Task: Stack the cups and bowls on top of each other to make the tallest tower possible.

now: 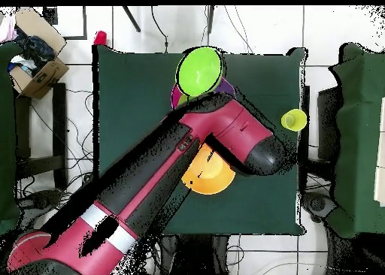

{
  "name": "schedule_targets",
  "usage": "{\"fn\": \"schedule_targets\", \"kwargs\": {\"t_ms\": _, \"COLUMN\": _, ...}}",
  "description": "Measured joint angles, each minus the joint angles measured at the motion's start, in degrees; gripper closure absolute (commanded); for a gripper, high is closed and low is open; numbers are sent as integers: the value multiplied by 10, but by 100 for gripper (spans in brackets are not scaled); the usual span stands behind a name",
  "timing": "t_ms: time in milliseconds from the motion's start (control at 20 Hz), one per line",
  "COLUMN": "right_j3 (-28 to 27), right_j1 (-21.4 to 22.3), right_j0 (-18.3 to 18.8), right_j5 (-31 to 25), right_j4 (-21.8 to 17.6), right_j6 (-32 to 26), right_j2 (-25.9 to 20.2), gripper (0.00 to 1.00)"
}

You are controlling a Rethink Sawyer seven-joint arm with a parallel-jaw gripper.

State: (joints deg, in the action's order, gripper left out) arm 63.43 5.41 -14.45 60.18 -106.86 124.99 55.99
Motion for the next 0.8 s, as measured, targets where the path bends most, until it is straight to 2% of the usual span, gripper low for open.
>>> {"fn": "schedule_targets", "kwargs": {"t_ms": 550, "right_j3": 0, "right_j1": -35, "right_j0": -21, "right_j5": -13, "right_j4": -27, "right_j6": -1, "right_j2": 0, "gripper": 0}}
{"fn": "schedule_targets", "kwargs": {"t_ms": 800, "right_j3": 2, "right_j1": -48, "right_j0": -21, "right_j5": -40, "right_j4": -30, "right_j6": -9, "right_j2": 0, "gripper": 0}}
